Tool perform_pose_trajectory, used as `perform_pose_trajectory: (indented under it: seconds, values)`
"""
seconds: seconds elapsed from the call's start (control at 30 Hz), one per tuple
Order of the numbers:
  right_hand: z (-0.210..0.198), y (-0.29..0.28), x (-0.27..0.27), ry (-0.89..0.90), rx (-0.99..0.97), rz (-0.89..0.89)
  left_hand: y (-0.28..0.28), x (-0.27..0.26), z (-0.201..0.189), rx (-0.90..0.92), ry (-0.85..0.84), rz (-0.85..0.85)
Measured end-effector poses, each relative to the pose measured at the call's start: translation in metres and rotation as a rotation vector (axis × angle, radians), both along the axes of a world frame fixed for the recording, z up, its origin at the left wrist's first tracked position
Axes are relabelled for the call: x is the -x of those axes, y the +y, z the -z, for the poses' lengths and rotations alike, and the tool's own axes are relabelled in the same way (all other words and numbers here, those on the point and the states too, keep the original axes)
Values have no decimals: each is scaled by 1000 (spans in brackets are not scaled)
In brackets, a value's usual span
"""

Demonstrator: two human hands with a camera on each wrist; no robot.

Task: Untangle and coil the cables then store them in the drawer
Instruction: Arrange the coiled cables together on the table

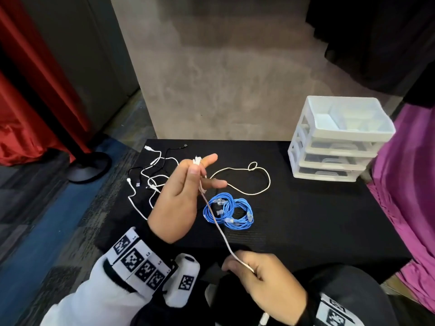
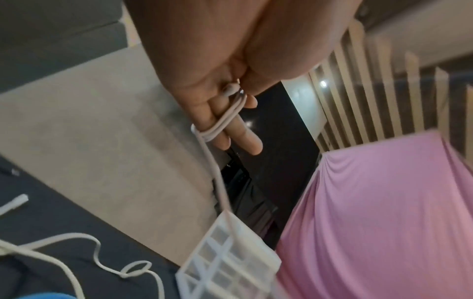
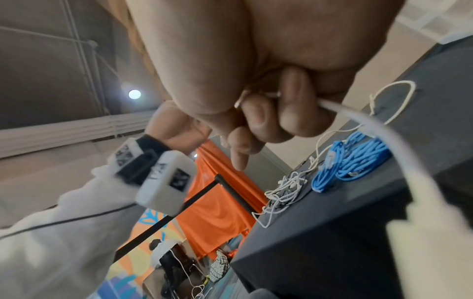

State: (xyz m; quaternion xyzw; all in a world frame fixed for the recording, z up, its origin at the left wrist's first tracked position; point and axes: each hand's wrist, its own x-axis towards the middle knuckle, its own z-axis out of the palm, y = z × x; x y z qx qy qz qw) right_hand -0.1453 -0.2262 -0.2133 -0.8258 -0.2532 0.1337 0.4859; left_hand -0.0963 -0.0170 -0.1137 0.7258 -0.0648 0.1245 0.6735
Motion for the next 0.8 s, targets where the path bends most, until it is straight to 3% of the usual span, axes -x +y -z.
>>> perform_pose_trajectory:
  seconds: [0.13, 0.27, 0.33, 0.5, 0.67, 0.8]
  values:
    - [-25, -9, 5, -113, 62, -68, 3, -1, 16, -302, -15, 41]
    - [-62, -22, -6, -178, -18, -12, 0, 7, 34, -574, 95, 109]
    - [-79, -27, -21, -205, -94, 48, -6, 18, 35, -500, 175, 207]
    - [-90, -39, -72, -96, -241, 180, -37, 49, 10, -51, 314, 444]
    - [-54, -29, -76, 59, -262, 173, -39, 44, -13, 302, 241, 418]
    - [-22, -19, -46, 171, -191, 138, -27, 32, -19, 436, 249, 321]
